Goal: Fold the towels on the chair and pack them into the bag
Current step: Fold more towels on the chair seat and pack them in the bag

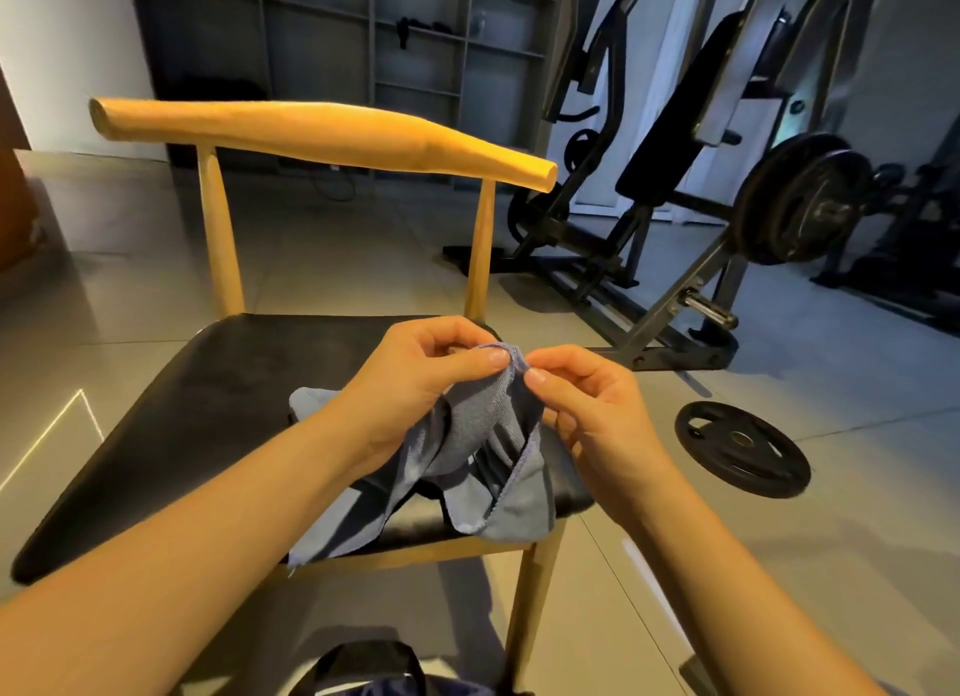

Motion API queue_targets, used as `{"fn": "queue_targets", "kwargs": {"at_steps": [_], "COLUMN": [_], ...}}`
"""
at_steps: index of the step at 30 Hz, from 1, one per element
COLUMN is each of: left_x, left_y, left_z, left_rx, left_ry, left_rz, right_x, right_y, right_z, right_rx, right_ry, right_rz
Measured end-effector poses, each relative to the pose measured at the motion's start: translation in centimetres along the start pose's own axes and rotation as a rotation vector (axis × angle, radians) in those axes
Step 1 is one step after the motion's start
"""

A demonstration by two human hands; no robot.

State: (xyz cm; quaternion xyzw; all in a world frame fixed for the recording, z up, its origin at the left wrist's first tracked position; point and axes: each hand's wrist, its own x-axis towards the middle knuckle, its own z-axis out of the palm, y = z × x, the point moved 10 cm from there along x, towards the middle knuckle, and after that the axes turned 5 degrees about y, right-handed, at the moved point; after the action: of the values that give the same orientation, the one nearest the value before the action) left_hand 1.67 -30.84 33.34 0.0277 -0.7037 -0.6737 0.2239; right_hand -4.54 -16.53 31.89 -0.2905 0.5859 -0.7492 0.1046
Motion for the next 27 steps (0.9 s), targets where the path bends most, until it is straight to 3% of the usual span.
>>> {"fn": "queue_targets", "kwargs": {"at_steps": [14,19,27], "left_x": [-0.4,-0.5,-0.3], "left_y": [-0.1,-0.2,-0.4], "left_z": [0.3,0.4,-0.5], "left_rx": [0.067,0.061,0.014], "left_ry": [-0.017,-0.049,0.063], "left_rz": [0.020,0.011,0.015], "right_x": [0.0,0.3,-0.4], "right_y": [0.5,-0.4,-0.4], "right_z": [0.1,-0.8,0.4], "right_rx": [-0.055,-0.104,-0.114], "right_ry": [0.016,0.108,0.085], "right_rz": [0.091,-0.012,-0.080]}}
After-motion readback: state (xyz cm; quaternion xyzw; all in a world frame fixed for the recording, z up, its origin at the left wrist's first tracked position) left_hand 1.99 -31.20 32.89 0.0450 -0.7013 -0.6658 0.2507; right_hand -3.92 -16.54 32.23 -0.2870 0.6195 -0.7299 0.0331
